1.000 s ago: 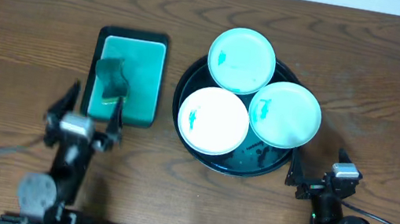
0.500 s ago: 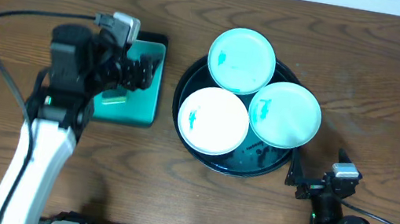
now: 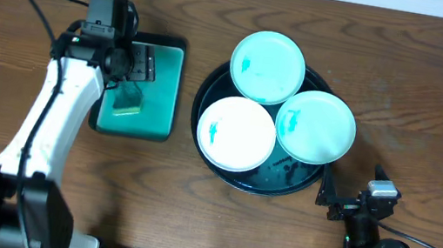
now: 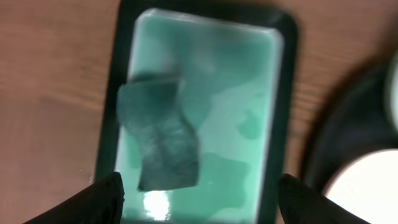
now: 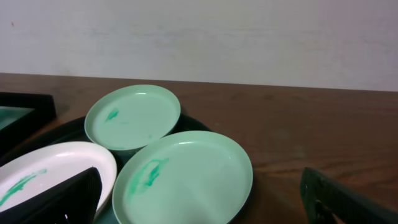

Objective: Clean dirty plates on tray and stack at the side

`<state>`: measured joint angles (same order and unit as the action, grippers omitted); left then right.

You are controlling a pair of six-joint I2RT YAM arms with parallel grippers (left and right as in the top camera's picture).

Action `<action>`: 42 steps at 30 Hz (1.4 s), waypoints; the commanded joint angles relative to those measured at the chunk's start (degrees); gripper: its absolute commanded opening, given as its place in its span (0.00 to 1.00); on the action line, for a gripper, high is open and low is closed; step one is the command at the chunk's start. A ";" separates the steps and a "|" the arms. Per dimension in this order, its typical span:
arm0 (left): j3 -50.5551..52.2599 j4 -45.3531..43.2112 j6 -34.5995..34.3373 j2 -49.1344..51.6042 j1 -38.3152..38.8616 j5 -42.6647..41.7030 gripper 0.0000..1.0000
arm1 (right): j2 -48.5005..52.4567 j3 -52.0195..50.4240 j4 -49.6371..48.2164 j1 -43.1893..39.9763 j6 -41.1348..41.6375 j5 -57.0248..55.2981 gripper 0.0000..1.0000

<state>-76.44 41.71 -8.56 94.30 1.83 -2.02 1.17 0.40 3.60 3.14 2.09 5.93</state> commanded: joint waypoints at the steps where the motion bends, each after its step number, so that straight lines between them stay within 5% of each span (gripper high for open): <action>1: -0.70 1.25 -9.81 2.36 -1.99 4.63 0.79 | -0.13 -0.11 0.17 0.28 -0.87 0.11 0.99; 20: -0.66 3.41 -13.62 17.75 -3.52 0.74 0.79 | -0.13 -0.11 0.17 0.28 -0.87 0.11 0.99; 42: -0.57 2.12 -12.44 19.96 -3.52 -3.82 0.79 | -0.13 -0.11 0.17 0.28 -0.87 0.13 0.99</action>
<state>-76.44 43.13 -21.19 113.71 -1.67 -5.67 1.17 0.40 3.57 3.14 2.09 5.96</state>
